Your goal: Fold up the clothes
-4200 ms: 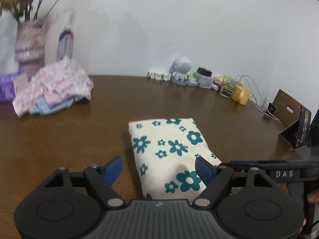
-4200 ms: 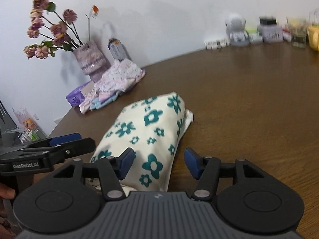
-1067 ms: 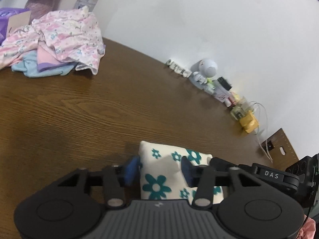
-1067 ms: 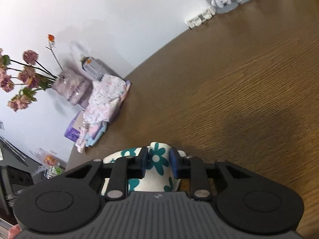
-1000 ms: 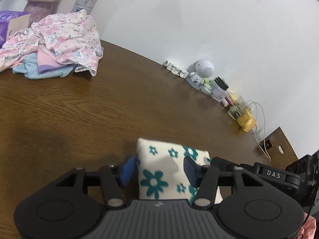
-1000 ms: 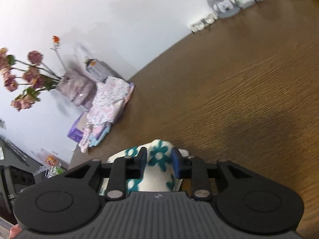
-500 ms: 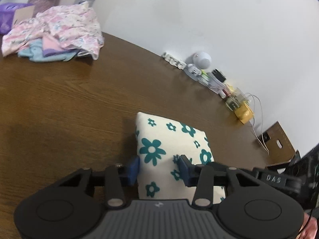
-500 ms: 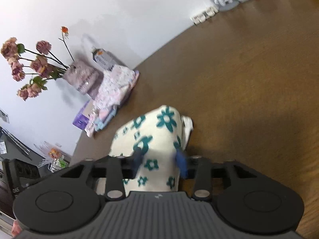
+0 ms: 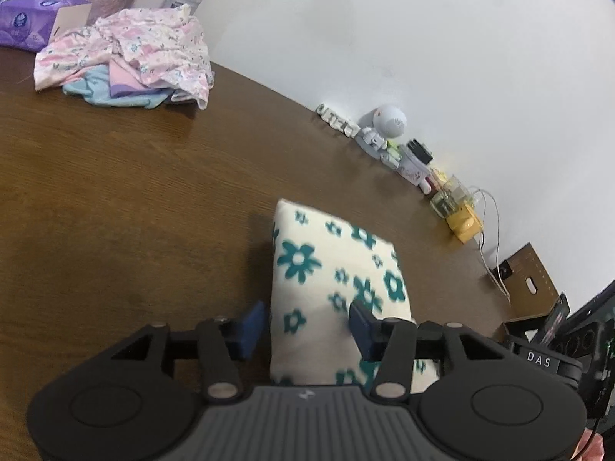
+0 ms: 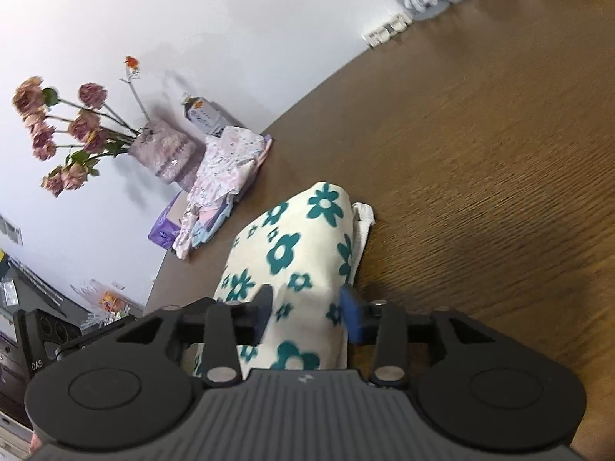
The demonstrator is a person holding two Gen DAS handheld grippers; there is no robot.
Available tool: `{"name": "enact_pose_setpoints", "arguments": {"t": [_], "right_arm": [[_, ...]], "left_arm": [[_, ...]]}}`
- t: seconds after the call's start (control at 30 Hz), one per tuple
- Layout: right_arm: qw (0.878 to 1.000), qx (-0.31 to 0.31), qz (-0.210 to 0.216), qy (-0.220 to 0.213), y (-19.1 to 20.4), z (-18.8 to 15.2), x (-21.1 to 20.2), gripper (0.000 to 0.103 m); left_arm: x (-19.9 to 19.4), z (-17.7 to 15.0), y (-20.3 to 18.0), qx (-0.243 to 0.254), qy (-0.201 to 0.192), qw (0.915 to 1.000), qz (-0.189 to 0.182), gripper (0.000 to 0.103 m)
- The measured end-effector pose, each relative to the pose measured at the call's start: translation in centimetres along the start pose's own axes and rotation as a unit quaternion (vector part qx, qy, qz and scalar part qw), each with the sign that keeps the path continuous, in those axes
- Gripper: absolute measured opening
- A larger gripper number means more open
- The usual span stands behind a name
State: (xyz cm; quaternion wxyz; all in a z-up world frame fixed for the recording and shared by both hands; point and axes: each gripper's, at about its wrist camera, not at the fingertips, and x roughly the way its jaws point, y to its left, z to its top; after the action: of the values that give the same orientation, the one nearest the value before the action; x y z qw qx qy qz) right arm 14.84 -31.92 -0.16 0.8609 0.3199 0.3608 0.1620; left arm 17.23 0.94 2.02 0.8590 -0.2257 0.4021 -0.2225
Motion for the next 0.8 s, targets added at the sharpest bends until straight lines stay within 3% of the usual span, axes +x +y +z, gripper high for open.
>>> {"name": "enact_pose_setpoints", "arguments": {"t": [0.07,0.1,0.23,0.33,0.4,0.47,0.53,0.6,0.67,0.73,0.8], "right_arm": [[1.000,-0.001,-0.005,0.012,0.1,-0.5,0.6,0.026],[1.000,-0.004,-0.007,0.009,0.3,-0.7,0.3,0.024],[1.000,-0.019,-0.016,-0.007,1.1,-1.4,-0.8,0.029],[0.999,-0.046,-0.026,-0.013,2.0,-2.5,-1.7,0.028],[0.998,-0.048,-0.029,-0.007,2.2,-2.9,-1.4,0.020],[0.998,-0.048,-0.028,-0.005,2.3,-3.2,-1.5,0.022],[0.999,-0.041,-0.030,-0.011,2.1,-3.1,-2.4,0.036],[0.999,-0.034,-0.035,-0.014,1.8,-3.3,-3.0,0.042],[0.999,-0.020,-0.031,-0.003,1.3,-3.6,-3.0,0.041],[1.000,-0.005,-0.012,0.017,0.8,-4.0,-2.3,0.021],[1.000,-0.003,-0.009,0.019,0.8,-4.2,-2.1,0.021]], "left_arm": [[0.2,-0.3,0.2,-0.008,0.003,0.9999,-0.008,0.039],[0.0,-0.4,0.2,-0.009,0.002,0.9999,-0.009,0.039],[-1.2,-0.8,0.3,-0.004,-0.006,1.0000,-0.001,0.049],[-1.1,-1.4,0.5,-0.006,-0.001,1.0000,-0.008,0.043],[-1.0,-1.7,0.6,-0.010,0.003,0.9999,-0.012,0.041],[-1.4,-1.8,0.7,-0.012,0.004,0.9999,-0.010,0.048],[-1.9,-2.0,0.9,-0.009,0.004,0.9999,-0.009,0.048],[-1.9,-2.4,1.2,-0.012,0.008,0.9998,-0.013,0.046],[-1.8,-2.8,1.4,-0.015,0.013,0.9996,-0.018,0.040],[-1.7,-3.0,1.6,-0.019,0.013,0.9995,-0.024,0.036],[-2.0,-3.0,1.6,-0.020,0.011,0.9994,-0.026,0.036]]}}
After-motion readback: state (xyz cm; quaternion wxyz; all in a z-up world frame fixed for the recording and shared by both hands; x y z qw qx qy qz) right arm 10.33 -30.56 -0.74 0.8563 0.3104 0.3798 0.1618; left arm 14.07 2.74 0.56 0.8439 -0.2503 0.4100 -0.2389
